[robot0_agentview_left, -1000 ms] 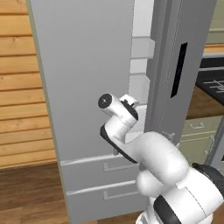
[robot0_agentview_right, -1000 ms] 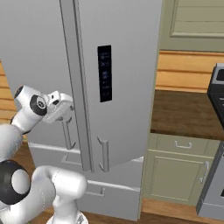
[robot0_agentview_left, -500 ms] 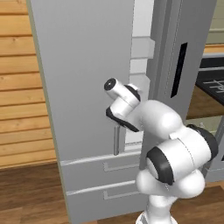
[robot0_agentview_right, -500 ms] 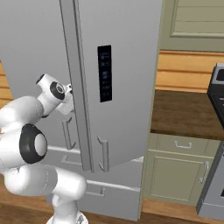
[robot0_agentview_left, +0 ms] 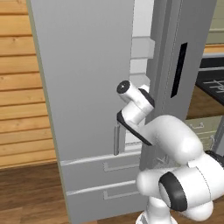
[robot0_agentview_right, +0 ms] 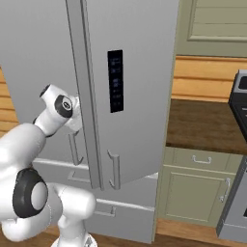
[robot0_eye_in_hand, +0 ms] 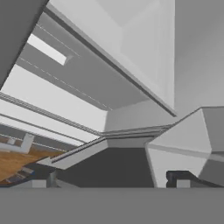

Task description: Take the strawberry from the fridge and place it on top of the pancake, located on the dining counter.

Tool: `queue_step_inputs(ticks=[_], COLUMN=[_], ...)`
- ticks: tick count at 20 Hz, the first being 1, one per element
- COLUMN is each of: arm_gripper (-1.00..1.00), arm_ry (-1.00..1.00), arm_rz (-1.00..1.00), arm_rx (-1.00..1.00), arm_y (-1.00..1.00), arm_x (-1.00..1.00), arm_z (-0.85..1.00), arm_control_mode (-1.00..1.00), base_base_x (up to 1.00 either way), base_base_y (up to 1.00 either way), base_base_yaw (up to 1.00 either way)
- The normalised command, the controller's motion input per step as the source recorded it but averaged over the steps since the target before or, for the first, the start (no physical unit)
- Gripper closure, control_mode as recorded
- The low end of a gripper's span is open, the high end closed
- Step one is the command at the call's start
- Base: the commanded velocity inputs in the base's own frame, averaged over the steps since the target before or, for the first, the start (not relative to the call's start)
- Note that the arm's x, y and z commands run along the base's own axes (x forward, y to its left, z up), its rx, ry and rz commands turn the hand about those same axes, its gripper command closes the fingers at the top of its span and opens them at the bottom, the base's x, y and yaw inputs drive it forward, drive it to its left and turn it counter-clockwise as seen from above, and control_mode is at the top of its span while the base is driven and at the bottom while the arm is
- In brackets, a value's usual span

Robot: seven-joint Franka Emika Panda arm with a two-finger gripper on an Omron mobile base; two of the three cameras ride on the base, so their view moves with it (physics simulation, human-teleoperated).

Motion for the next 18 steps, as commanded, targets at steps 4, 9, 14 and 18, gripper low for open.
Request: queue_step_inputs(ticks=[4,9,14,18], arm_gripper=[-1.0,-1.0,-1.0,-1.0], arm_ry=[-0.03,-0.07,-0.08,-0.02], arm_rz=[0.0,-0.01,-0.07,-0.1], arm_rx=[0.0,0.0,0.01,0.05], arm_y=[-0.93,-0.92,-0.99,-1.0], arm_x=[-0.2,-0.44,-0.35,-0.16], arm_z=[0.23,0.3,0.38,0.3], arm_control_mode=[-1.0,-1.0,-1.0,-1.0], base_base_x=[0.0,0.0,0.0,0.0], base_base_y=[0.0,0.0,0.0,0.0], base_base_yaw=[0.0,0.0,0.0,0.0])
